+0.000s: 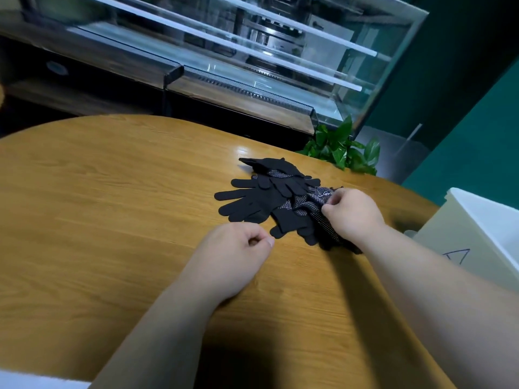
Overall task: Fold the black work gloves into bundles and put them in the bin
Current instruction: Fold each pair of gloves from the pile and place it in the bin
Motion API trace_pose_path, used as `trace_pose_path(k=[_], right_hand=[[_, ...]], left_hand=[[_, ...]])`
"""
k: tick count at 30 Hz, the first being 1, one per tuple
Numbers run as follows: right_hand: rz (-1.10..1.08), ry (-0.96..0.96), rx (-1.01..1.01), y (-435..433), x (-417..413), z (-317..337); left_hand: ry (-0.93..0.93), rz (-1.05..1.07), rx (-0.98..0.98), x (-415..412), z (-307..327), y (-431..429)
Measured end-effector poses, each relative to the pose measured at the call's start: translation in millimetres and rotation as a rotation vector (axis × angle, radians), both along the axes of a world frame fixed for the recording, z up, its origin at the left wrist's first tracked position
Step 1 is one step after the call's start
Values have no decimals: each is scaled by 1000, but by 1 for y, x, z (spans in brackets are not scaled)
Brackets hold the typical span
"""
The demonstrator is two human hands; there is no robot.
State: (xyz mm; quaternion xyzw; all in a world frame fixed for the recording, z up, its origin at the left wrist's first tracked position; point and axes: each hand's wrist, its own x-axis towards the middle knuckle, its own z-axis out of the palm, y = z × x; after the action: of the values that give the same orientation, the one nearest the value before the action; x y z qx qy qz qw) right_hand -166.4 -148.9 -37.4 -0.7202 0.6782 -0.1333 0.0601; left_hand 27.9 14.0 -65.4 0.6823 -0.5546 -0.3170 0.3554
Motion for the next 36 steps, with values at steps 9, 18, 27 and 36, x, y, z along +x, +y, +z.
trace_pose_path(k=[9, 18, 27, 36], right_hand=[[-13, -781, -48, 35, -12, 49], [249, -1108, 630, 81, -13, 64], [-91, -1254, 716, 73, -16, 19], [118, -775, 97, 100, 3, 16]], left_hand=[[18, -26, -40, -11, 6, 4], [386, -138, -137, -21, -3, 1], [691, -243, -85, -19, 1, 1], [910, -162, -13, -14, -2, -2]])
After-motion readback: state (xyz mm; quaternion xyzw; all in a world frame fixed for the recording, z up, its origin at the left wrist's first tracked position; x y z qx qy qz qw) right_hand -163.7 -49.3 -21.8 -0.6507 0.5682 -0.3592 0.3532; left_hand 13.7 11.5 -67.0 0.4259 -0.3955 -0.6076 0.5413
